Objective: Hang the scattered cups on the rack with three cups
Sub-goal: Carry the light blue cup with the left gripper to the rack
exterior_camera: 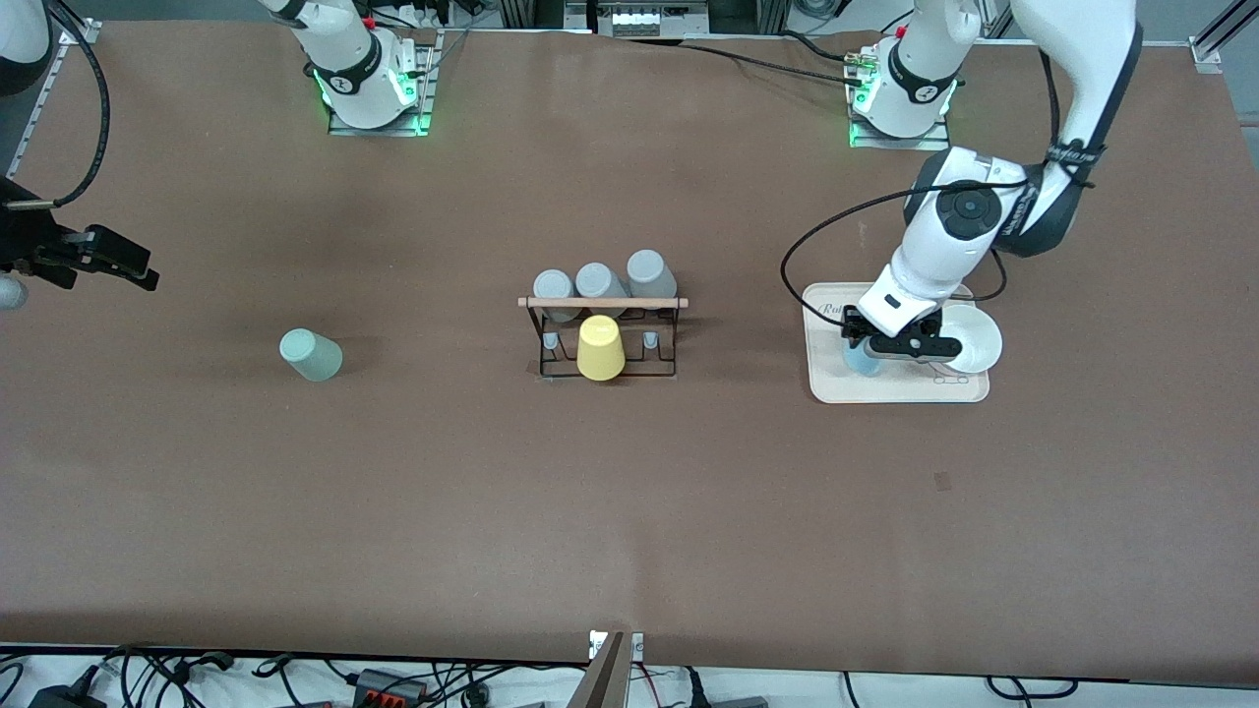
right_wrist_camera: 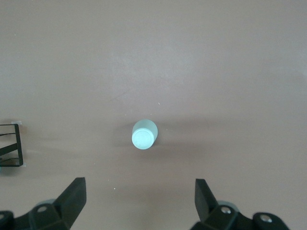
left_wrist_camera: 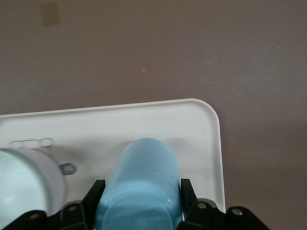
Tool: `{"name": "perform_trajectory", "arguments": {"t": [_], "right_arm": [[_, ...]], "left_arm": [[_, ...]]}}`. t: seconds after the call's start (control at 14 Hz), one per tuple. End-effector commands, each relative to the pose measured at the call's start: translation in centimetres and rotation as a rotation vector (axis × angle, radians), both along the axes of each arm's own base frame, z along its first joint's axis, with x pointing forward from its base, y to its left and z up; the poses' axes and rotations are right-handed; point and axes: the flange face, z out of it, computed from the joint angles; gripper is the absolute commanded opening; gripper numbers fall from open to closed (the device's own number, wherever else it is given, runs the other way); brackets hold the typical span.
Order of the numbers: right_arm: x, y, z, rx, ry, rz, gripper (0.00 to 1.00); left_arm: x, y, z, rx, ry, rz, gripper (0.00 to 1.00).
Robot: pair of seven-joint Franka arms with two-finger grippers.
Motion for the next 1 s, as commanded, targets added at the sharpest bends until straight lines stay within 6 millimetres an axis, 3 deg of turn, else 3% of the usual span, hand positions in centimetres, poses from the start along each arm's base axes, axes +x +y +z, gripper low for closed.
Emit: {"name": "perform_trajectory", "arguments": {"t": [0.0,0.28,0.5,0.64,0.85,0.93], "right_arm": [[-0.5,0.1,0.0,0.003,0.0,0.012,1.0],[-0.5,0.0,0.0,0.003,0.001,0.01,1.0],[-0.5,0.0,-0.1,0.003,0.001,0.01,1.0],[-0.4,0.1,-0.1,0.007,0.0,0.009,1.0],[-0.3,0.0,-0.2,0.01,-0.002,0.006,1.0],[-0.3,0.1,-0.3,0.008,-0.002,0.008,1.0]], "left_arm": [[2.9,-0.9,6.0,0.075,0.039,0.007,0.3],[7.6,-5.2,15.0,0.072,0.047,0.006,0.28],[10.4,-7.6,19.3,0.039,0.066,0.004,0.28],[10.0,-11.8,21.5,-0.029,0.071,-0.029,0.28],[8.5,-16.2,22.0,-0.155,0.114,0.107,0.27],[7.6,-19.2,22.1,-0.162,0.113,0.119,0.27]]}}
